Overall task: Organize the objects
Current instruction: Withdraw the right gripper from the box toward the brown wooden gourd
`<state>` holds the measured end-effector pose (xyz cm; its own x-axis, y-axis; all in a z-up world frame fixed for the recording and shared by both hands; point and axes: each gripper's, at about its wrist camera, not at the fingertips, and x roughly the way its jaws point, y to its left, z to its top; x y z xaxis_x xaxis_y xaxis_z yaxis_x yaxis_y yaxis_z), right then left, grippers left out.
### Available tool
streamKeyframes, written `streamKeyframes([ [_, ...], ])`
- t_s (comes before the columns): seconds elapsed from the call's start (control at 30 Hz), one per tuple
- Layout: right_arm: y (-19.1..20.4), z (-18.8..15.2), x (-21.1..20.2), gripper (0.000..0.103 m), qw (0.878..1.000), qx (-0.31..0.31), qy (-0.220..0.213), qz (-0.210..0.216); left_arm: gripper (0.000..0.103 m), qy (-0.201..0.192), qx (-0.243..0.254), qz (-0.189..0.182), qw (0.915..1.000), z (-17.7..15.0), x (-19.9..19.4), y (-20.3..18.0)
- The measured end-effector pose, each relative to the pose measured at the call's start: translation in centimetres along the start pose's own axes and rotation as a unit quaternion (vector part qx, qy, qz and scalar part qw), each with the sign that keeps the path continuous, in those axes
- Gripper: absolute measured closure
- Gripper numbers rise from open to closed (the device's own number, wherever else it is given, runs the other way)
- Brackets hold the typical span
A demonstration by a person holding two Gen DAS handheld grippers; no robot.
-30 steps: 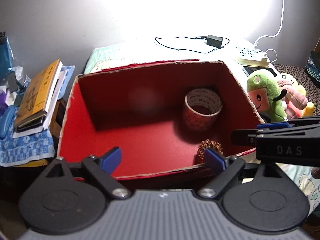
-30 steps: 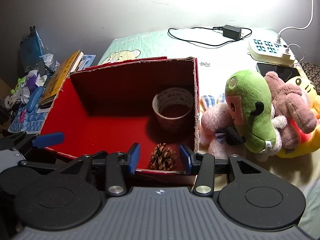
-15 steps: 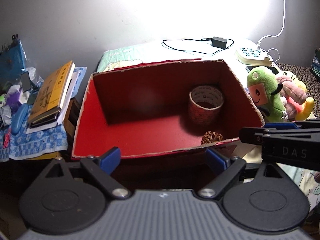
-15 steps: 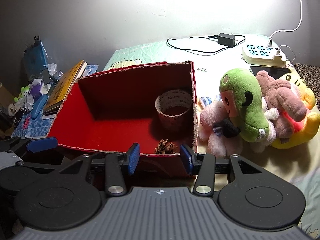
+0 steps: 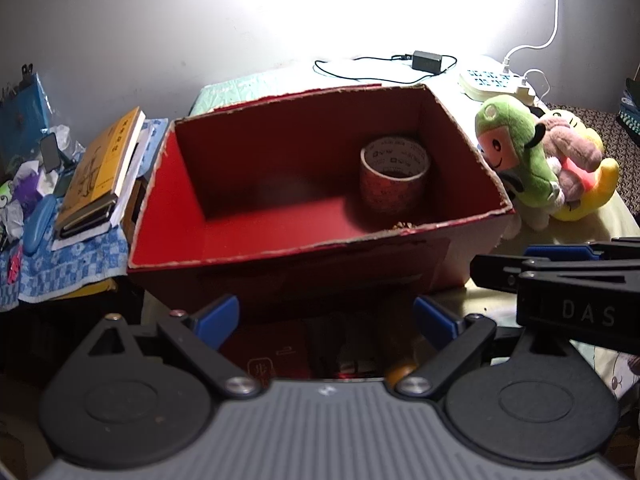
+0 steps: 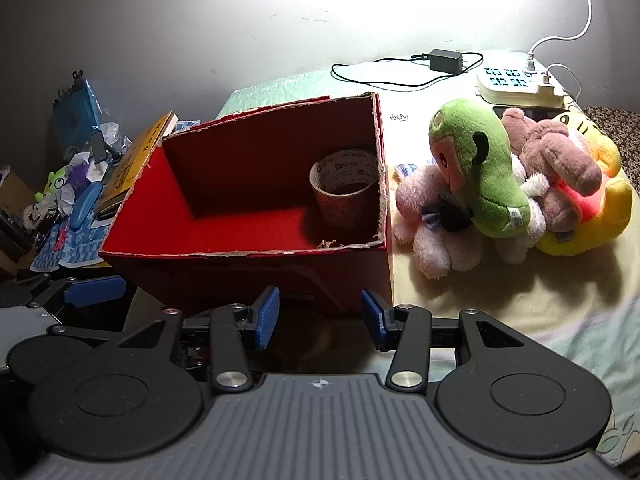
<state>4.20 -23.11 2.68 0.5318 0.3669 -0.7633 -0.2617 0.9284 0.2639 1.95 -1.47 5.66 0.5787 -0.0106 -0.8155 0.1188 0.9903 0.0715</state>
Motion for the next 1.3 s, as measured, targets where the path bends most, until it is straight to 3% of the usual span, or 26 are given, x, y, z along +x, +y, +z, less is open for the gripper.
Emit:
streamKeyframes([
  [0.7, -1.2, -3.3, 0.5, 0.05, 0.999, 0.032, 0.03, -0.003, 0.008, 0.047, 0.016, -0.006, 0.9987, -2.5, 1.6, -2.5],
  [1.3, -1.1, -5.1, 2.5, 0.05, 0.996, 0.056, 0.072, 0.004, 0.008, 0.09, 0.014, -0.024, 0.9956, -4.2, 3.8, -2.3],
])
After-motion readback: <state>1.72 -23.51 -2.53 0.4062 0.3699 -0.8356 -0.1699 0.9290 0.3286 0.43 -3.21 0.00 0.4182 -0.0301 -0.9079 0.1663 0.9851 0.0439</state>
